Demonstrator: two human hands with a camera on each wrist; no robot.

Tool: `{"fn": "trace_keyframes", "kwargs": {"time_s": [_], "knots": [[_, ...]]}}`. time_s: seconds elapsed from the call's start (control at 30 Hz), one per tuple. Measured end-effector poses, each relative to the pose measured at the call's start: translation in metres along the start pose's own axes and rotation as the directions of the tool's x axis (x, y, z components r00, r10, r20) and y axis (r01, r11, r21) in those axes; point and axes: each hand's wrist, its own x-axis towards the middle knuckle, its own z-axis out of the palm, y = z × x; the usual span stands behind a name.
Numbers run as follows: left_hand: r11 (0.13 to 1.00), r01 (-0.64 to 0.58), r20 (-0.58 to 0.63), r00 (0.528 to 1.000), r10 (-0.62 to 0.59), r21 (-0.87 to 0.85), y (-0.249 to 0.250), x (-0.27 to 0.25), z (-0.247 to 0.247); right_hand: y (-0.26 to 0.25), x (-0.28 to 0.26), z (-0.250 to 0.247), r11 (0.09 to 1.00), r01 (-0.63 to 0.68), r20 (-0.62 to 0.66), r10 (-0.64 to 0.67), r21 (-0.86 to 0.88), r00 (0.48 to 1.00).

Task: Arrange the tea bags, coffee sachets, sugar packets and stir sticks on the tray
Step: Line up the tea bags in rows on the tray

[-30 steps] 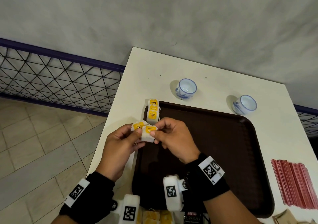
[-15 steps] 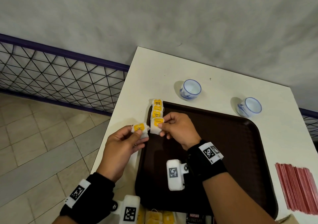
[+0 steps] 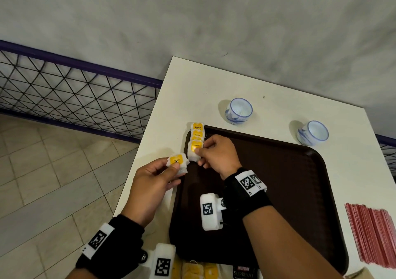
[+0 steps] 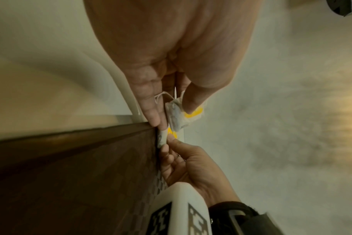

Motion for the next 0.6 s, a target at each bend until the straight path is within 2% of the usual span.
{"fn": "trace_keyframes", "kwargs": {"time_s": [0.2,0.3,0.4,0.5,0.6], "knots": [[1.0,-0.012,-0.018,1.0,0.012,0.018,-0.002,0.002,-0.001,0.0,-0.002,0.002,1.0,0.004,-0.047,-0.004,-0.004,0.999],[1.0,-0.02,-0.036,0.999,0.021,0.013,-0.001,0.004,0.0,-0.004,-0.011,-0.003,0.996,0.091,-0.071,-0.092,-0.021,0.993],[0.999,-0.043,-0.009,0.999,0.044,0.029,-0.001,0.004,0.001,-0.01,-0.031,-0.007,0.979,0.172,0.057,-0.178,0.108,0.982],[0.996,-0.069,0.031,0.997,0.068,0.047,0.001,0.002,0.003,-0.011,-0.045,-0.007,0.959,0.217,0.192,-0.251,0.185,0.949],[0.994,-0.083,0.045,0.996,0.08,0.066,0.002,0.0,0.006,-0.008,-0.05,-0.006,0.948,0.237,0.205,-0.28,0.212,0.938]]}}
